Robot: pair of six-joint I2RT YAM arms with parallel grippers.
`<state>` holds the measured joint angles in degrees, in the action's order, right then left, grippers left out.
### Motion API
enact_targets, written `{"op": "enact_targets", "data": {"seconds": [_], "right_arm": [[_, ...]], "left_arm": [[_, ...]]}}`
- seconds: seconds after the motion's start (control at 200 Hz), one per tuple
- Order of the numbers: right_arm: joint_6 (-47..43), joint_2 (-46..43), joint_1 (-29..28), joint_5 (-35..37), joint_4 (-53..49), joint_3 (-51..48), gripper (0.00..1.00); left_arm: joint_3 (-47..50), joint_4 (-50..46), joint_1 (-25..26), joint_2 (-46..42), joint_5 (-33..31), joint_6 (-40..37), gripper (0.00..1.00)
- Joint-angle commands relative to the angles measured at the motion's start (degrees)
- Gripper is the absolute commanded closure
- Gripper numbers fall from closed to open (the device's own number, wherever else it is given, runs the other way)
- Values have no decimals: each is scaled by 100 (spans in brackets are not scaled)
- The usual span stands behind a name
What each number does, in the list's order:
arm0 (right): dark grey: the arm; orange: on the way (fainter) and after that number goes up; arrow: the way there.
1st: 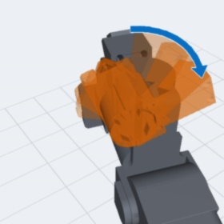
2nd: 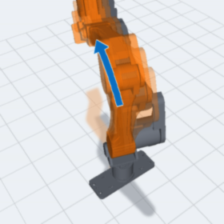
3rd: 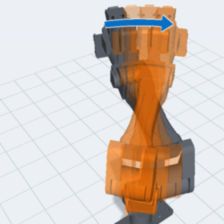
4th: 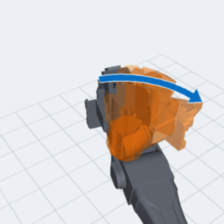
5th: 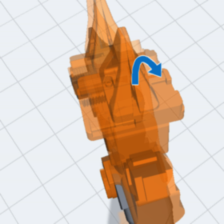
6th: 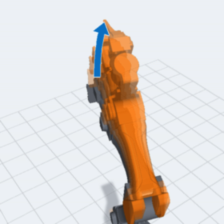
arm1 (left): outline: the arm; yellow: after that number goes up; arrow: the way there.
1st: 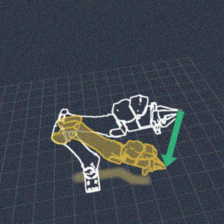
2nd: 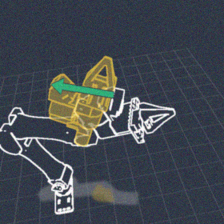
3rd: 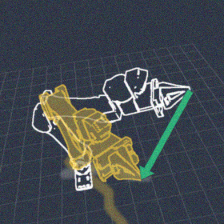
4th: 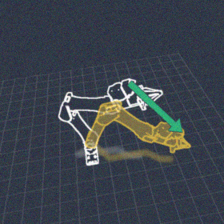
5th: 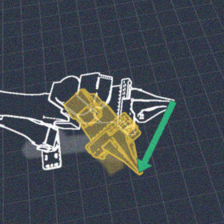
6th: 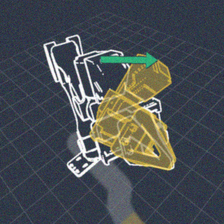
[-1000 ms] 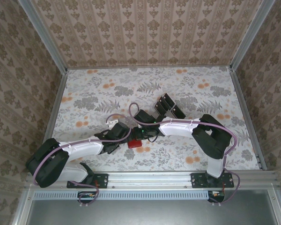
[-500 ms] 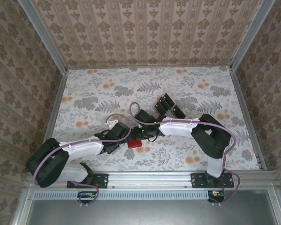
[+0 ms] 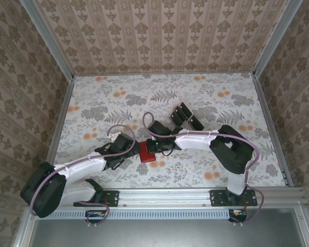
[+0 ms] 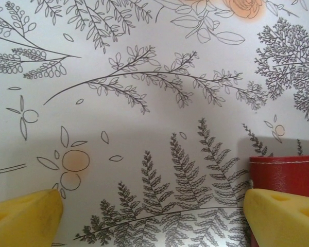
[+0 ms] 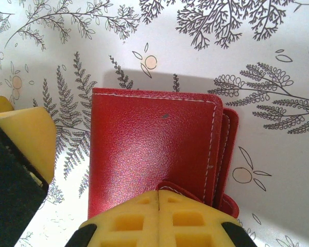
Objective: Put the credit cards into the card holder
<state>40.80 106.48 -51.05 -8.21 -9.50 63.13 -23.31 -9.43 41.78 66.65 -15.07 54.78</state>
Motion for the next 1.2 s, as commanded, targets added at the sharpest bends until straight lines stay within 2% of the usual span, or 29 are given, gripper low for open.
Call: {"op": "enact_targets", "data": {"seconds": [0.0,0.455,0.78,1.195], "right_arm": [[38,144,-33,65,-244,-157,100],[-63,-217,-22,125,-508,20,100],[-115,-548,-19,198,-622,76,100],[-63,-362,-28,49,-465,155,100]], "left_arm": [[157,22,-47,-73,173,-230,0],[424,1015,199,49,374,-345,0],[433,1318,433,587,298,-205,0],[426,1355,520,726,230,-161,0]]}}
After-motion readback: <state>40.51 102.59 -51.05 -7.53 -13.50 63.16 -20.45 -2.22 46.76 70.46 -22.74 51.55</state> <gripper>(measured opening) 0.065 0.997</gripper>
